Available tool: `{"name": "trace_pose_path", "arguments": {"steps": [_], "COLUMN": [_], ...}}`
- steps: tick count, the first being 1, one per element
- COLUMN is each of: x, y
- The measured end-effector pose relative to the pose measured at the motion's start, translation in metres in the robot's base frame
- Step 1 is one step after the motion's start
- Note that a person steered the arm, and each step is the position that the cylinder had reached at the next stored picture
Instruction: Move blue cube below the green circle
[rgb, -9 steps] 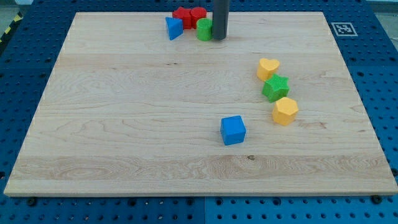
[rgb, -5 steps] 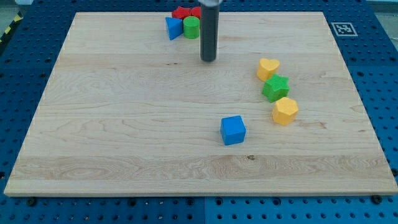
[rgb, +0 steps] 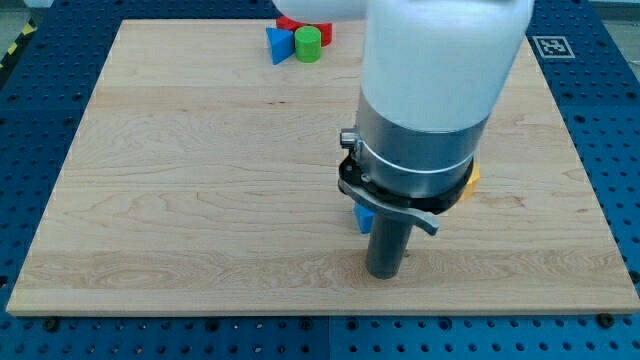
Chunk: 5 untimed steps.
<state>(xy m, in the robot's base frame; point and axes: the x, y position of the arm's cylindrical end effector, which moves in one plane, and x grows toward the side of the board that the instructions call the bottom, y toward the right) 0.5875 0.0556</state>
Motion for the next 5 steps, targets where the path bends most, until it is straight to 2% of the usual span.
{"name": "trace_pose_path", "arguments": {"steps": [5], "x": [-0.096], "y": [-0.012]}}
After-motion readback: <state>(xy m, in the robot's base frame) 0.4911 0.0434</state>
